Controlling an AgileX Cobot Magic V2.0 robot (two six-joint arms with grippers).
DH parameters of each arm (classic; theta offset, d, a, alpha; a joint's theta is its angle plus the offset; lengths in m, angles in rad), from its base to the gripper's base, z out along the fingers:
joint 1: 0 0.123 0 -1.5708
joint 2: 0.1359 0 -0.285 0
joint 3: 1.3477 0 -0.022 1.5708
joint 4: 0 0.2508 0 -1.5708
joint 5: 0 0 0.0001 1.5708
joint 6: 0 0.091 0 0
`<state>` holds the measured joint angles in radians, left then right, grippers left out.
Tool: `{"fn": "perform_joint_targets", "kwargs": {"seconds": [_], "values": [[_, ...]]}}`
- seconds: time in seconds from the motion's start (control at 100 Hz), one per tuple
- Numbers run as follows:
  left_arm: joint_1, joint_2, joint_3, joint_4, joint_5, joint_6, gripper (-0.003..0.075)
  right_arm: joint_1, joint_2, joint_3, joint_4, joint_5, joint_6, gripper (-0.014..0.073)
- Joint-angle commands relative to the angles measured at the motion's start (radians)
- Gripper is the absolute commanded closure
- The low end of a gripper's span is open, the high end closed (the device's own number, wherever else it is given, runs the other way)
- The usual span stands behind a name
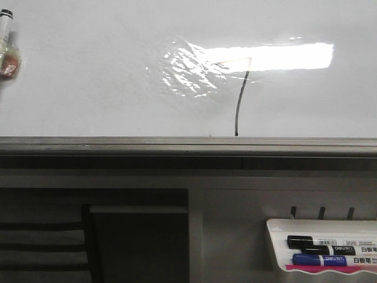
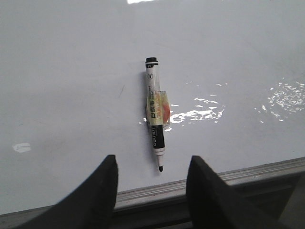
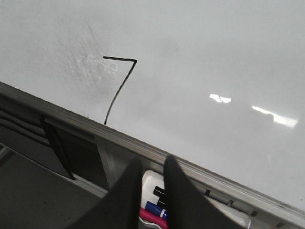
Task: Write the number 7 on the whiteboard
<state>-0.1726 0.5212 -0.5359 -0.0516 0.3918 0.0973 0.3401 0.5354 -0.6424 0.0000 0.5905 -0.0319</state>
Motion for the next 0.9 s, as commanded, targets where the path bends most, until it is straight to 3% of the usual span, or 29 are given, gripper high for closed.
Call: {"fn": "perform_joint_targets", "kwargs": {"seconds": [0.0,0.04,0.19,0.51,0.89], "values": [[0.002,-0.008,-0.001,-0.008,-0.114,-0.001,0.0408,-0.007,-0.022,0.013,-0.02,-0.119,0.007,0.0631],[0.002,-0.008,0.005,-0.008,-0.116,-0.001,0.0408,-0.007,-0.023,0.016,-0.02,-0.121,0.007,0.0666],[0.002,-0.005,0.008,-0.008,-0.119,-0.001,0.0433,-0.007,-0.019,0.018,-0.026,-0.116,0.007,0.0665],[0.002,-0.005,0.008,-0.018,-0.119,-0.001,0.0743,-0.007,-0.019,0.018,-0.028,-0.1,0.007,0.0665],[0.002,-0.005,0.008,-0.018,-0.119,-0.001,0.0741,-0.007,-0.019,0.018,-0.028,-0.1,0.007,0.0665]]}}
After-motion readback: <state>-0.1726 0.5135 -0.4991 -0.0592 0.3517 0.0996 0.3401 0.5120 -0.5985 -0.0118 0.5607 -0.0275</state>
